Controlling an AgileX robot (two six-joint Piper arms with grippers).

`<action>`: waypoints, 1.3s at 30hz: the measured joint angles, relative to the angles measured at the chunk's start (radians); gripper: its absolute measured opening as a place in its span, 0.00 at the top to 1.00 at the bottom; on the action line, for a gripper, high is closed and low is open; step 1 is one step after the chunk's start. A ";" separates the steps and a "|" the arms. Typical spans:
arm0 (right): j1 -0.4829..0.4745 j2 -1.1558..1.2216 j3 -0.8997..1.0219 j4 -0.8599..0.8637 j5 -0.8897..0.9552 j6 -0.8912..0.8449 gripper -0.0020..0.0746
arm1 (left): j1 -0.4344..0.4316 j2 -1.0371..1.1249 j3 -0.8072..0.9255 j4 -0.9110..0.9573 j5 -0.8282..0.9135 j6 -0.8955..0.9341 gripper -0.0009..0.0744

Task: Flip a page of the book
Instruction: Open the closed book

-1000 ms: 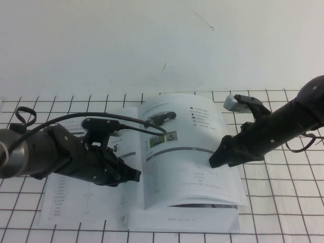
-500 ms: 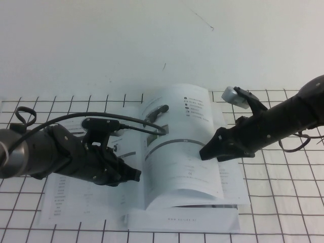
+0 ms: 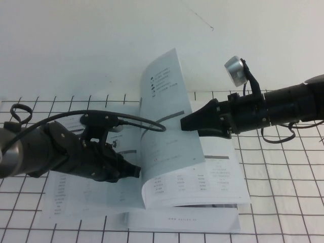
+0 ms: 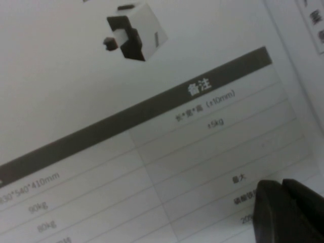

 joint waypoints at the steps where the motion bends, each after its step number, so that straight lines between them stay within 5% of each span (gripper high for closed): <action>1: 0.000 0.000 0.000 0.014 0.013 -0.010 0.31 | 0.000 -0.014 0.000 0.000 0.005 0.000 0.99; 21: 0.000 -0.002 -0.004 0.103 0.087 -0.058 0.31 | -0.017 -0.381 0.010 0.064 0.223 -0.074 0.99; 31: 0.032 -0.004 -0.085 0.110 0.093 -0.059 0.31 | -0.321 -0.477 0.151 0.058 0.093 -0.143 0.99; 39: 0.074 -0.004 -0.091 0.116 0.097 -0.059 0.31 | -0.578 -0.476 0.222 -0.035 -0.285 -0.157 0.99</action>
